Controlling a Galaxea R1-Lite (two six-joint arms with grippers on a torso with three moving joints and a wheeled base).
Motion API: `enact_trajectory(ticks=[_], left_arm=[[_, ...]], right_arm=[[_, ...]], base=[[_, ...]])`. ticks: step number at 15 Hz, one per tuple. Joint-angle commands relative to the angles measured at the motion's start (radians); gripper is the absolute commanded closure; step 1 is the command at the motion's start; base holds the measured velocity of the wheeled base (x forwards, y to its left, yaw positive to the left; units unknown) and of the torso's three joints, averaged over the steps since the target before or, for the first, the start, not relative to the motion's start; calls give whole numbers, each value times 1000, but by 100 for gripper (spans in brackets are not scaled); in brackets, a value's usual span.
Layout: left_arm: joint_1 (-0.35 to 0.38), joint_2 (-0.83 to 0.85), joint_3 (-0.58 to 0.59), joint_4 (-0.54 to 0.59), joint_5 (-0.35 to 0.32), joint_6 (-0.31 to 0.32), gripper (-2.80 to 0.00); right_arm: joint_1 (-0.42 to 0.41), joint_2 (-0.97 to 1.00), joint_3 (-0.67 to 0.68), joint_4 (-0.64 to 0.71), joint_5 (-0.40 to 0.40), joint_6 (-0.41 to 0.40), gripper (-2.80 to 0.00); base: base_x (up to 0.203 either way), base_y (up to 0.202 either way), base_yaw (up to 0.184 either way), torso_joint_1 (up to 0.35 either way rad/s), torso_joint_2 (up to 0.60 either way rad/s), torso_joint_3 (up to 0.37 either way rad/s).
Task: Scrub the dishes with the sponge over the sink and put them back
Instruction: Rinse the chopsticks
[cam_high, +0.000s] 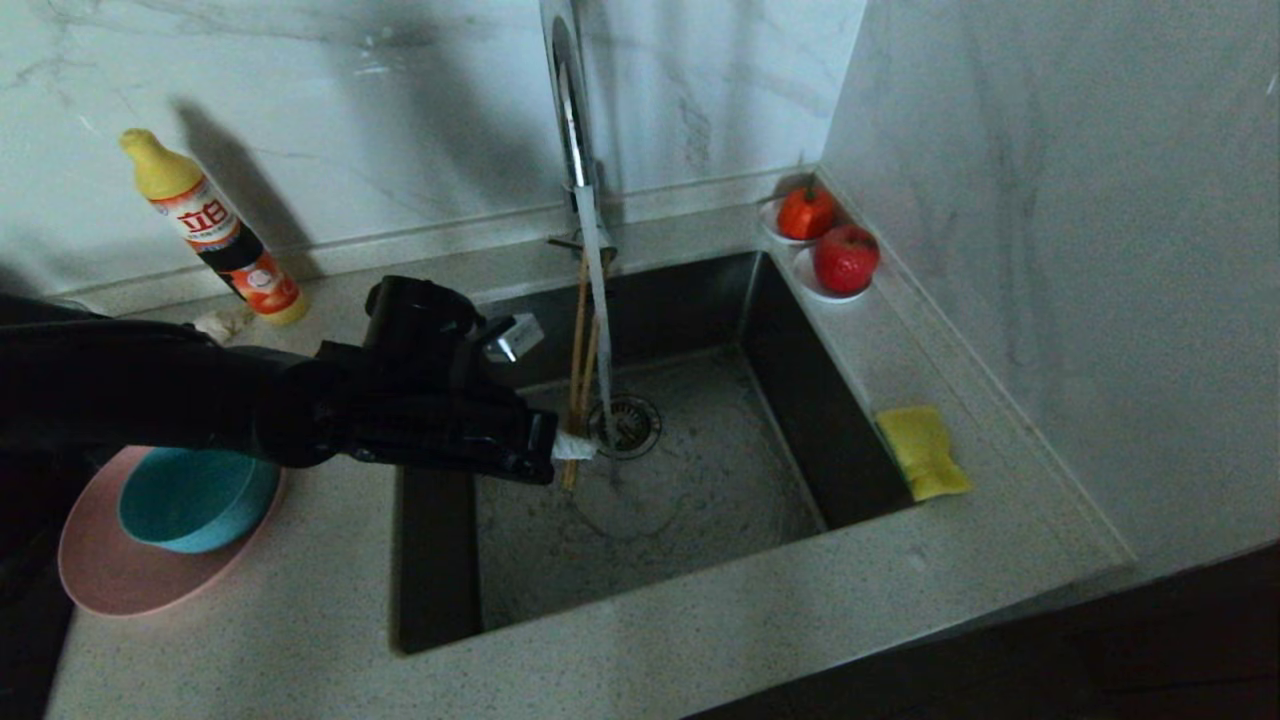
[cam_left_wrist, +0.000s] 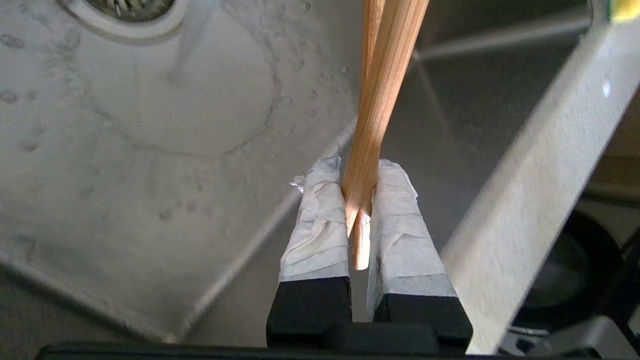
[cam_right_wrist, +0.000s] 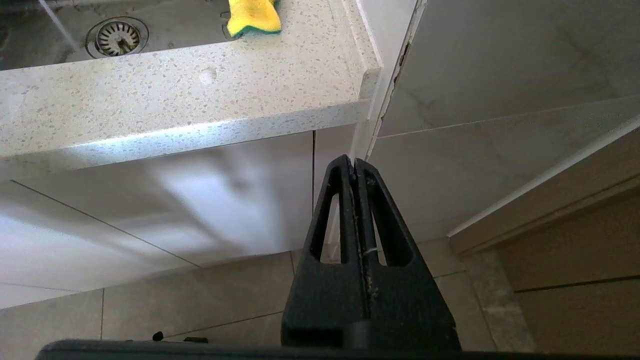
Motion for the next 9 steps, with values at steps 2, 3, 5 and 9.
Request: enact_trajectory(ticks=[2,3,5,9], left_arm=[[1,73,-78,0,-3,-1,0],[1,75,-80,-2,-5,-2,0],[0,78,-80,-2,-6,-2,0],[-5,83,-80,0,-5,0,0]], right_arm=[[0,1,0,0,0,0,0],[0,1,0,0,0,0,0],[0,1,0,0,0,0,0],[0,1,0,0,0,0,0]], base=[[0,0,0,0,0,0],[0,0,0,0,0,0],[0,0,0,0,0,0],[0,0,0,0,0,0]])
